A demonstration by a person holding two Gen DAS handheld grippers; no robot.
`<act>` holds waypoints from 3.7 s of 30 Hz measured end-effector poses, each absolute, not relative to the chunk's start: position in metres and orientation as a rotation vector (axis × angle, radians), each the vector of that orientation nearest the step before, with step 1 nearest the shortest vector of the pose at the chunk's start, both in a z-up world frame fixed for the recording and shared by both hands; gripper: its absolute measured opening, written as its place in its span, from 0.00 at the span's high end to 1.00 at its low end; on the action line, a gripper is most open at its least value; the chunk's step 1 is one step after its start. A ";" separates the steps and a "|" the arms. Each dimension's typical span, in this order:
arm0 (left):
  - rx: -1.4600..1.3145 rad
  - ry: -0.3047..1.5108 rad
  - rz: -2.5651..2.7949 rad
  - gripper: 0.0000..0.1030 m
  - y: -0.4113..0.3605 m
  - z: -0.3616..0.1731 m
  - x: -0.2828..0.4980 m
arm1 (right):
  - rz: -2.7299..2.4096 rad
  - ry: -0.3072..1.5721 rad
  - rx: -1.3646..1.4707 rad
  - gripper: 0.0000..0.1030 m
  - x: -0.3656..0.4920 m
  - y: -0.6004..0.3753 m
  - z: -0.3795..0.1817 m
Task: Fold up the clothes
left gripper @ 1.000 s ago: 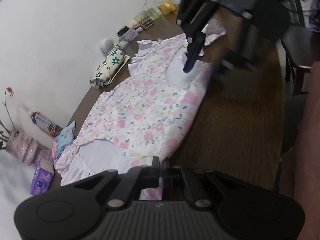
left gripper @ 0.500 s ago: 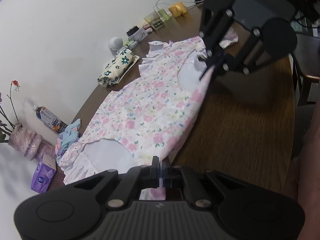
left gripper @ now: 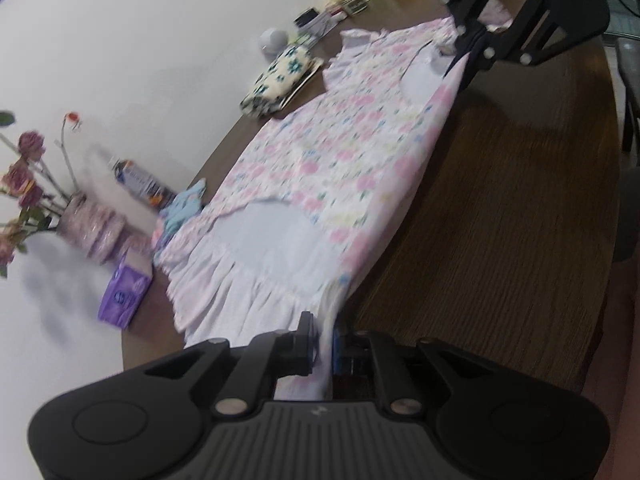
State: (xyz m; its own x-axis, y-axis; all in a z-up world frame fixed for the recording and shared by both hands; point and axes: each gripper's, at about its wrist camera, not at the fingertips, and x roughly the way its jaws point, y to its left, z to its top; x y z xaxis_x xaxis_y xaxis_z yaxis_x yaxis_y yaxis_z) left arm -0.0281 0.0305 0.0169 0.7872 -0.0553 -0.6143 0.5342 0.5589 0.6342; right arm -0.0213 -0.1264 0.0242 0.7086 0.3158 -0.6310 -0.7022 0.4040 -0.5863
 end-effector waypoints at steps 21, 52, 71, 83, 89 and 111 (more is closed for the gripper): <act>0.864 0.586 -0.300 0.92 0.061 0.019 -0.038 | 0.661 0.486 -0.922 0.99 -0.020 -0.127 0.024; 0.868 0.594 -0.375 0.95 0.062 0.060 0.008 | 0.733 0.500 -0.919 0.99 0.011 -0.132 0.061; 0.779 0.728 -0.369 0.86 0.067 0.028 0.107 | 0.734 0.769 -0.551 0.85 0.136 -0.160 0.048; 0.708 0.726 -0.327 0.91 0.074 0.027 0.105 | 0.630 0.770 -0.369 0.98 0.153 -0.177 0.050; 0.698 0.724 -0.311 0.88 0.075 0.028 0.102 | 0.597 0.768 -0.345 0.98 0.157 -0.173 0.043; 0.540 0.585 -0.464 0.63 0.026 0.050 0.072 | 0.519 0.621 -0.204 0.71 0.111 -0.163 0.083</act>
